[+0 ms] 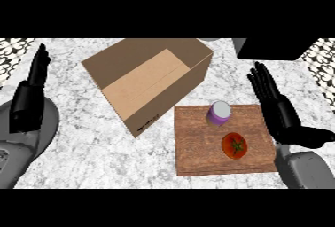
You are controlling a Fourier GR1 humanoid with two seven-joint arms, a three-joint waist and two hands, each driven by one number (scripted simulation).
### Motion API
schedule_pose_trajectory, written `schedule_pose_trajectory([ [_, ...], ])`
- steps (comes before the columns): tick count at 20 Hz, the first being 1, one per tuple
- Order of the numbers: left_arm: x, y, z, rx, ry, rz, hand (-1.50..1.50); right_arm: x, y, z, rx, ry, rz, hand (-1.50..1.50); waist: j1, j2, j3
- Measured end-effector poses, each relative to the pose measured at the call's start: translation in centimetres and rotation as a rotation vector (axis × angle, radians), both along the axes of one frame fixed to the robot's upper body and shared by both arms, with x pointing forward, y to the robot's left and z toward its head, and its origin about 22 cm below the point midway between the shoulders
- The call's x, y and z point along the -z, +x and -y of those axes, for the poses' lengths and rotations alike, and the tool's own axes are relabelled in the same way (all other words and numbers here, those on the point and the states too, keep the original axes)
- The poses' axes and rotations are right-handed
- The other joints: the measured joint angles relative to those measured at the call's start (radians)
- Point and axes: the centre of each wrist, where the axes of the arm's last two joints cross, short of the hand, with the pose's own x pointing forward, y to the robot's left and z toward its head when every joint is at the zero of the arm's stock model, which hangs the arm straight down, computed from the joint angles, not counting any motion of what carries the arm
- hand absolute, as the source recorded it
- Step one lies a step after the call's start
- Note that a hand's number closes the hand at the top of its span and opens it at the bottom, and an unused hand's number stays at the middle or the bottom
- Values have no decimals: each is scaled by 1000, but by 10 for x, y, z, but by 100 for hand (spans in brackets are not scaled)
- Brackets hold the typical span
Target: Pick the tomato from the cutting board and place it in the cardboard box
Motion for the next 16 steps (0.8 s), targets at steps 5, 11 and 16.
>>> schedule_pose_trajectory([
  [5, 21, -15, -31, -108, 5, -141, 0, 9, -11, 18, -113, -20, 18, -150, 4, 22, 29],
  [11, 54, -33, -53, -197, -2, -344, 0, 6, -21, 66, -180, -489, 166, -150, 2, 27, 32],
  [16, 63, -41, -63, -212, -15, -403, 0, 60, -44, 103, -256, -341, 213, -150, 7, 36, 41],
])
